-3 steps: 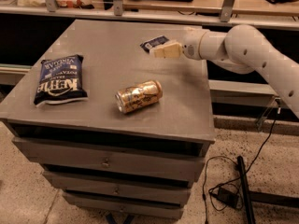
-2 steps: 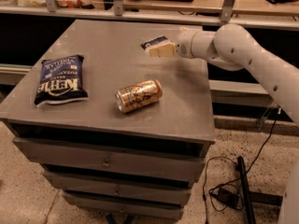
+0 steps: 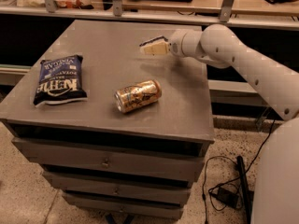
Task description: Move rxbar blueberry near orange can
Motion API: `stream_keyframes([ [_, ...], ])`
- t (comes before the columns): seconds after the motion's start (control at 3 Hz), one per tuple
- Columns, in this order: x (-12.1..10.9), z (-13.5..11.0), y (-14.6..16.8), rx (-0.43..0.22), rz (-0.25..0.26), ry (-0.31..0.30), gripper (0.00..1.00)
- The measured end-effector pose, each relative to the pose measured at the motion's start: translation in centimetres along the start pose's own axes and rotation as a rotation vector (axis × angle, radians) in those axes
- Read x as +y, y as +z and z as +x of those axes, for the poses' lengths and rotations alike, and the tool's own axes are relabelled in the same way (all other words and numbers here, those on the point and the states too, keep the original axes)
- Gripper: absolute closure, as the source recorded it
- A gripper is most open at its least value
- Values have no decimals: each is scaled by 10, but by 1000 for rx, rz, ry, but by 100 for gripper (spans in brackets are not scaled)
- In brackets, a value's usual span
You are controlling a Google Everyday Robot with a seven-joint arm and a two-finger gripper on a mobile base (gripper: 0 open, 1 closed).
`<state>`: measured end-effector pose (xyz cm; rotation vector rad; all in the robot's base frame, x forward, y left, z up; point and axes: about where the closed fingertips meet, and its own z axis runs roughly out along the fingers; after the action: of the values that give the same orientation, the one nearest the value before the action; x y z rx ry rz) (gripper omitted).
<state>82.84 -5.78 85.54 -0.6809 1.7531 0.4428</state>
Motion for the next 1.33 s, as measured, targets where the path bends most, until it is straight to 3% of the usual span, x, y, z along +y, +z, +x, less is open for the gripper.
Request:
stream_keyframes([
  [0.67,-8,9,18,26,26,25,0],
  [1.0,-11,12,23,32,33,33,18],
  [1.33,-12,11,27,35,28,30,48],
])
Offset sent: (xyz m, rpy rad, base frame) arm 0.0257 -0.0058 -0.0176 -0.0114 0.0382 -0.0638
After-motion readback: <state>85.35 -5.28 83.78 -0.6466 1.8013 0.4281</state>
